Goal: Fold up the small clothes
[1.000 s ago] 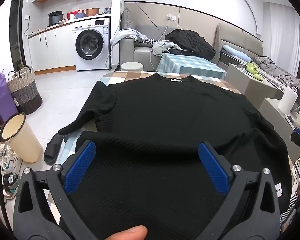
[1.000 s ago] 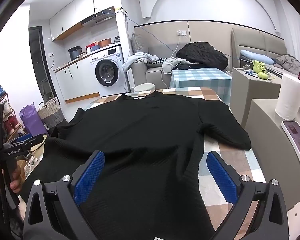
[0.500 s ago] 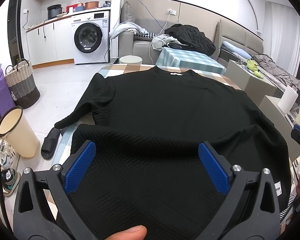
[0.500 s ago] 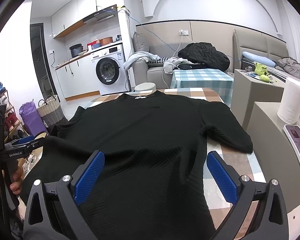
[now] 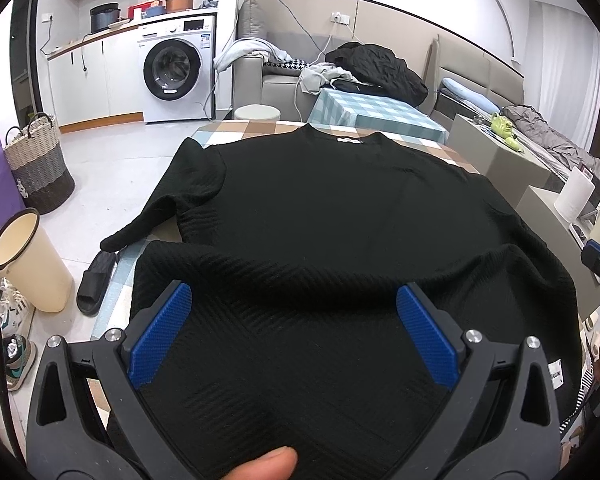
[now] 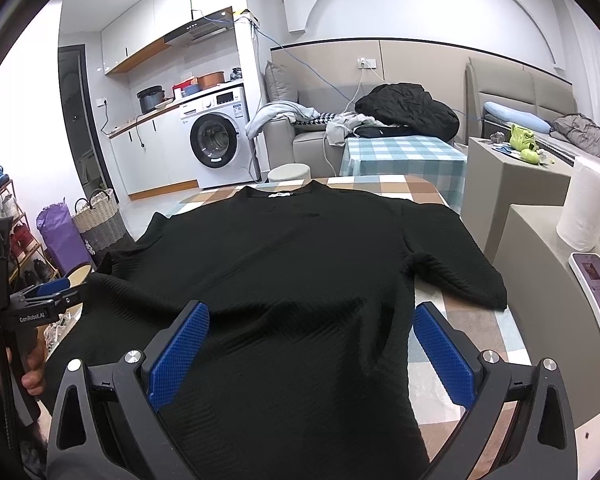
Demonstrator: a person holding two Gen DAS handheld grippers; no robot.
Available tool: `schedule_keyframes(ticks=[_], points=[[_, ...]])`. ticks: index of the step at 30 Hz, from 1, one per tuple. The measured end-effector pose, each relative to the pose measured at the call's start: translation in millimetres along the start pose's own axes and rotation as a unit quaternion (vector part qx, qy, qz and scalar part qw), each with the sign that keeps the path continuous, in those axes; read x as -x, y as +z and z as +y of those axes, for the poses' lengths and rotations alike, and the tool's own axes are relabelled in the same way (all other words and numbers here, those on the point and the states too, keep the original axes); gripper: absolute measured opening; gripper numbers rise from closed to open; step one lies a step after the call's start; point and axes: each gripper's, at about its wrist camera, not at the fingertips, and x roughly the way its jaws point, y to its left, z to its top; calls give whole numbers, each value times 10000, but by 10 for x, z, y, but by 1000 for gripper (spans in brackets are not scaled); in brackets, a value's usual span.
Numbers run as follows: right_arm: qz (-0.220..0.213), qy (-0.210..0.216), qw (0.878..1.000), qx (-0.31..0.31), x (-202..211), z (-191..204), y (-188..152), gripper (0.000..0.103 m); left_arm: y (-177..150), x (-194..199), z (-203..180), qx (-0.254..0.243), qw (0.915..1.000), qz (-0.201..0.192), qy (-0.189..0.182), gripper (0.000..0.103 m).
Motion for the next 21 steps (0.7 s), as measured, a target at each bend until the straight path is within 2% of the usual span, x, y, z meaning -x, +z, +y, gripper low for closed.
schedule_keyframes(ticks=[10, 21], points=[[7, -1, 9999, -118, -32, -17, 25, 103, -13, -79, 26, -5, 10000, 39, -24, 102], [-61, 142, 9995, -281, -81, -57, 69, 103, 2, -69, 132, 51, 9999, -156, -27, 102]])
